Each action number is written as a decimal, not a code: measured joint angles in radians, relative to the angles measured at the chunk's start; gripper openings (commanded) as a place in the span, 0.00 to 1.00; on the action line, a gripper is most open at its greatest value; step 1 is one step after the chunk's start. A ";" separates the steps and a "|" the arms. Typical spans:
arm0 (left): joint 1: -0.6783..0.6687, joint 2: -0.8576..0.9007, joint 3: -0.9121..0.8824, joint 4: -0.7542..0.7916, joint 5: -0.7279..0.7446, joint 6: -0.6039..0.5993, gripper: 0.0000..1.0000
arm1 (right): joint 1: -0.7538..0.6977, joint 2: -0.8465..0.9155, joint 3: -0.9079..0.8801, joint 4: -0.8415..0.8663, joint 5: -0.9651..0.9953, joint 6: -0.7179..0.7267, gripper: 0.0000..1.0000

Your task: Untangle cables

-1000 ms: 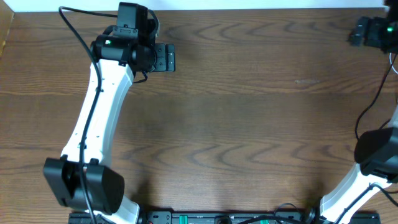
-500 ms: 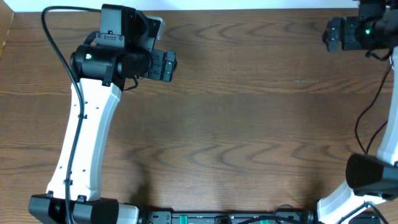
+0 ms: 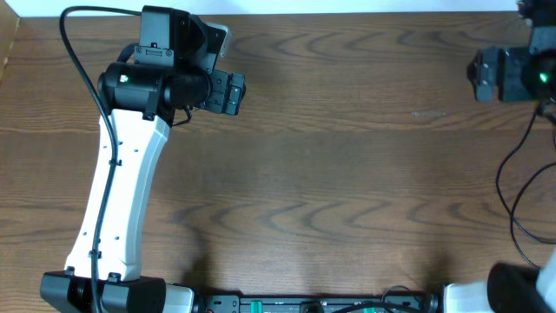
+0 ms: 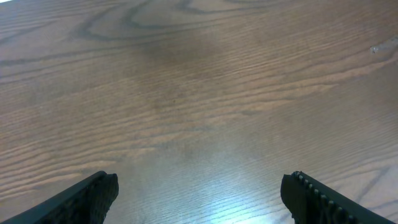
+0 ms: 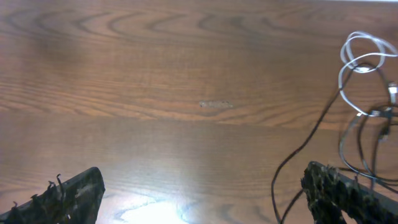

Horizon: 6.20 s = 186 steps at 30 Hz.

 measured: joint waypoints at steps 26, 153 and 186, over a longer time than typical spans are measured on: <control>0.000 0.000 0.000 0.000 -0.003 0.000 0.90 | 0.000 -0.132 -0.082 0.065 0.018 0.000 0.99; 0.254 -1.288 -1.514 1.067 0.005 0.024 0.90 | 0.208 -1.601 -2.249 1.490 0.082 0.048 0.99; 0.254 -1.575 -1.700 1.011 -0.021 0.022 0.90 | 0.208 -1.601 -2.249 1.490 0.082 0.048 0.99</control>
